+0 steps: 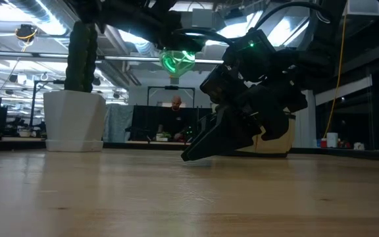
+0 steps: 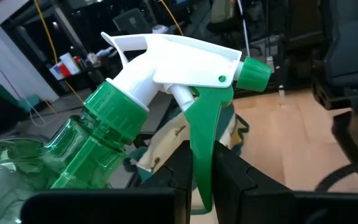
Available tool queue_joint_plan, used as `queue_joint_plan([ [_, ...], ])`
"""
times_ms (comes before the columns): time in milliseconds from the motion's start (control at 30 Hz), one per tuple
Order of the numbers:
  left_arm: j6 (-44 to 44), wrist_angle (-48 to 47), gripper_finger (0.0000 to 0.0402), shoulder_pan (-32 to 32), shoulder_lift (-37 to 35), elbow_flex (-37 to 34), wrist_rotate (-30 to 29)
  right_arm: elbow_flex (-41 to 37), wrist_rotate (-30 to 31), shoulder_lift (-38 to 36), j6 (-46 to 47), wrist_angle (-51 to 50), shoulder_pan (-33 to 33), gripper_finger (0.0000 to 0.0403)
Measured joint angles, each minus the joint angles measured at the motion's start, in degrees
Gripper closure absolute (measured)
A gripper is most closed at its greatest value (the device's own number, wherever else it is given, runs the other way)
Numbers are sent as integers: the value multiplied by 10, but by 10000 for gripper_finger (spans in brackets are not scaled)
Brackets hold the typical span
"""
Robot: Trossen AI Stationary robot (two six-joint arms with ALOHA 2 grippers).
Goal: Pick & Place Garden tools in Gardening bag
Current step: Put the green spray bottle into the brown gardening bag
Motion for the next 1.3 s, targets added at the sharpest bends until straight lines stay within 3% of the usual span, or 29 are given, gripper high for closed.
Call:
queue_joint_plan([
  [200, 0, 12, 374, 9, 0, 1, 42, 0, 0, 0, 0, 0, 0, 236],
  [433, 5, 95, 374, 17, 0, 1, 88, 0, 0, 0, 0, 0, 0, 236],
  [767, -31, 197, 374, 49, 0, 1, 290, 0, 0, 0, 0, 0, 0, 236],
  [1033, -29, 198, 373, 63, 0, 1, 436, 0, 0, 0, 0, 0, 0, 236],
  [1300, -64, 192, 373, 61, 0, 1, 540, 0, 0, 0, 0, 0, 0, 236],
])
